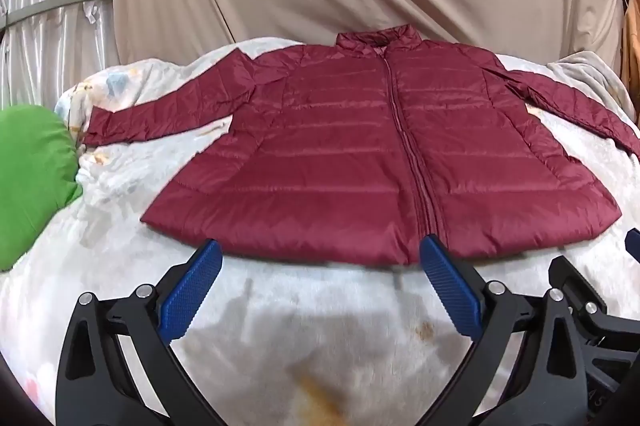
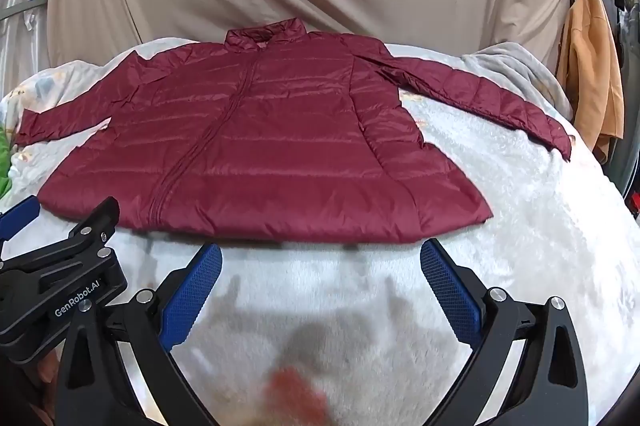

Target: Fold large clothes

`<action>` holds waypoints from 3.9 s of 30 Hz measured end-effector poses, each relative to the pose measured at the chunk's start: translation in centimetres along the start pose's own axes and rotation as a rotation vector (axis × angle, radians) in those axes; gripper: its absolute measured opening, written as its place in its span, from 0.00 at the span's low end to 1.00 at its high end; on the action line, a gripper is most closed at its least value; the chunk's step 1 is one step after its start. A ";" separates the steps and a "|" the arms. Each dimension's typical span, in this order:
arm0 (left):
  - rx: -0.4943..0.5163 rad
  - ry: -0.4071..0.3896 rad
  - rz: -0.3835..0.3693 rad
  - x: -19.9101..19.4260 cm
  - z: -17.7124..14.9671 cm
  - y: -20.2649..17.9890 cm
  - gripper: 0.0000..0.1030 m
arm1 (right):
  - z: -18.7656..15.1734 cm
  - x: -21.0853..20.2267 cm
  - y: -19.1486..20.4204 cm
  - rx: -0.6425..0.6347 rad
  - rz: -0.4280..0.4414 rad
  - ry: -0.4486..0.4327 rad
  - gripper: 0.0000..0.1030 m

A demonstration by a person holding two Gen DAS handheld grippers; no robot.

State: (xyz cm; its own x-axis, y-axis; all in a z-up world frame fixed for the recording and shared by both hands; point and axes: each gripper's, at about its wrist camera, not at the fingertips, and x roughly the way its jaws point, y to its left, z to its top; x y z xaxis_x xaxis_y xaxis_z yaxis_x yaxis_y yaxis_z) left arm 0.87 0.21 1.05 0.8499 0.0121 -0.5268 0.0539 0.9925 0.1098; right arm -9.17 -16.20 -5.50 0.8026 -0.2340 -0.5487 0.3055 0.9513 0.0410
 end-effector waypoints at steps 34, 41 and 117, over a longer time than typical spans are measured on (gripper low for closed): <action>-0.016 0.040 -0.008 2.0 -0.3 -0.2 0.94 | -0.3 1.5 0.2 0.007 0.013 0.028 0.95; -0.015 0.039 -0.006 2.0 -0.3 -0.2 0.94 | -0.3 1.5 0.1 0.007 0.011 0.027 0.95; -0.091 0.025 -0.088 4.3 5.7 10.1 0.94 | 7.2 9.6 -33.1 0.599 -0.023 0.119 0.95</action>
State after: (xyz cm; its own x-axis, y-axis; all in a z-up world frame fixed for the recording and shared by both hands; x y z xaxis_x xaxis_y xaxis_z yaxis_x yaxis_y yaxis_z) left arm 8.08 9.61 4.67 0.8306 -0.0736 -0.5521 0.0790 0.9968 -0.0141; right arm -7.86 -51.40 -6.13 0.7400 -0.1964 -0.6432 0.5849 0.6601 0.4713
